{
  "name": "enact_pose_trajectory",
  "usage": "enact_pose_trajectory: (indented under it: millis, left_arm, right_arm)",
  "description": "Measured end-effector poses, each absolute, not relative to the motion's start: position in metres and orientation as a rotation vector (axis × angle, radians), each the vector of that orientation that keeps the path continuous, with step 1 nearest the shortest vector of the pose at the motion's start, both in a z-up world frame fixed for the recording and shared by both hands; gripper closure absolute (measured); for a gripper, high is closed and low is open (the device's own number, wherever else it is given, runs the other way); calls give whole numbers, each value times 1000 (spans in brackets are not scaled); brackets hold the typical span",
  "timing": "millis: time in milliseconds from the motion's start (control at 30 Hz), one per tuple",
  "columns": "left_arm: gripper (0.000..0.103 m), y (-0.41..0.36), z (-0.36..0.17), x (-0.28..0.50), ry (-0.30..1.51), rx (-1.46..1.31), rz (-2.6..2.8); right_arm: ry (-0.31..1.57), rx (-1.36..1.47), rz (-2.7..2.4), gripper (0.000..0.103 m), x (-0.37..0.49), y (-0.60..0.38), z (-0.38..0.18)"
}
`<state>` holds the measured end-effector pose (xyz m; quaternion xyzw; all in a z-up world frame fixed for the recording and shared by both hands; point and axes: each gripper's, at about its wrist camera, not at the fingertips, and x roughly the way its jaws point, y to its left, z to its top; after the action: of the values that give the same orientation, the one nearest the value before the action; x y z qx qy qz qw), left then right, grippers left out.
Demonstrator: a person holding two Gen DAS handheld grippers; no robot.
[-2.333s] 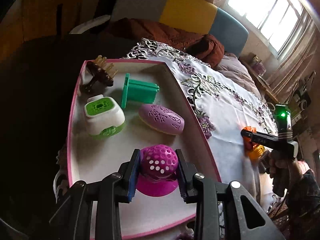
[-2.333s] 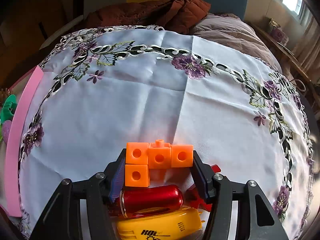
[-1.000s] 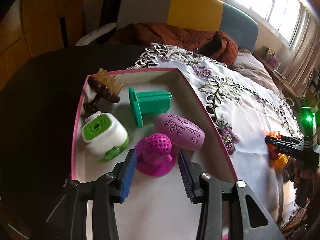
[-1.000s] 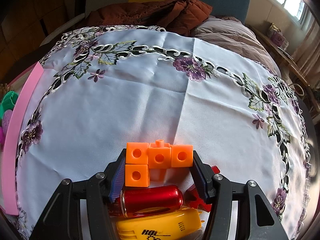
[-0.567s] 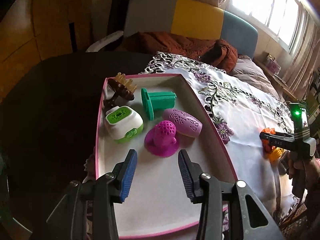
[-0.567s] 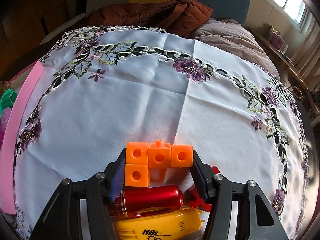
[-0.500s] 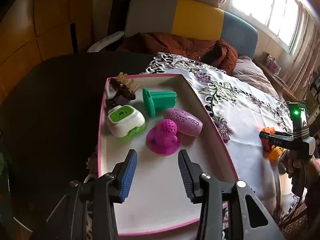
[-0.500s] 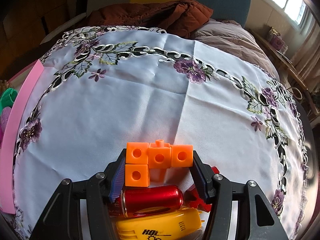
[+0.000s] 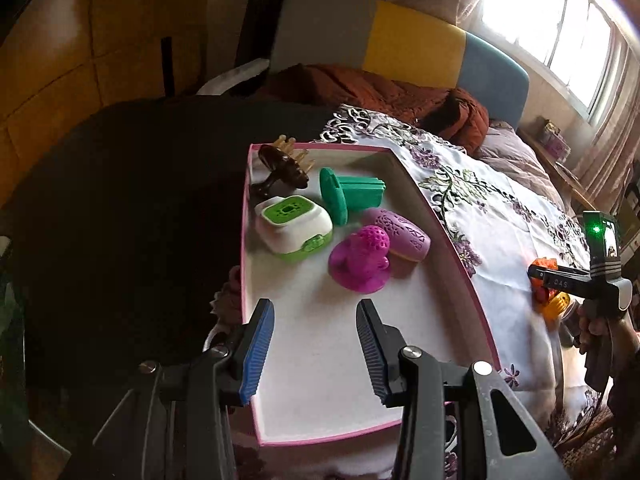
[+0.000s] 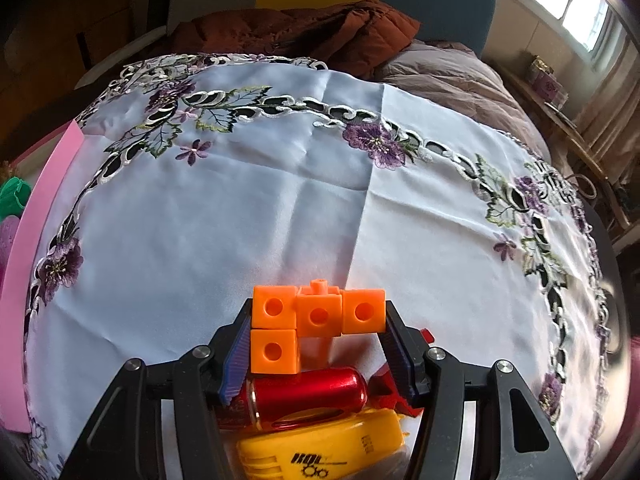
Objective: Organize rigid objects
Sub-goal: 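Carry the orange cubes into the pink tray and open the right tool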
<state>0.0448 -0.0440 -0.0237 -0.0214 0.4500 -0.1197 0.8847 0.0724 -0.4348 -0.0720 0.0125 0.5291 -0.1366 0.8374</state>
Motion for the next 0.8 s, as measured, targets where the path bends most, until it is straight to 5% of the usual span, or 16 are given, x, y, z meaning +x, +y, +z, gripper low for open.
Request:
enact_pose_trajectory:
  millis: [800]
  left_arm:
    - [60, -4, -31, 48, 936, -119, -156]
  right_arm:
    - [944, 3, 304, 44, 63, -237, 0]
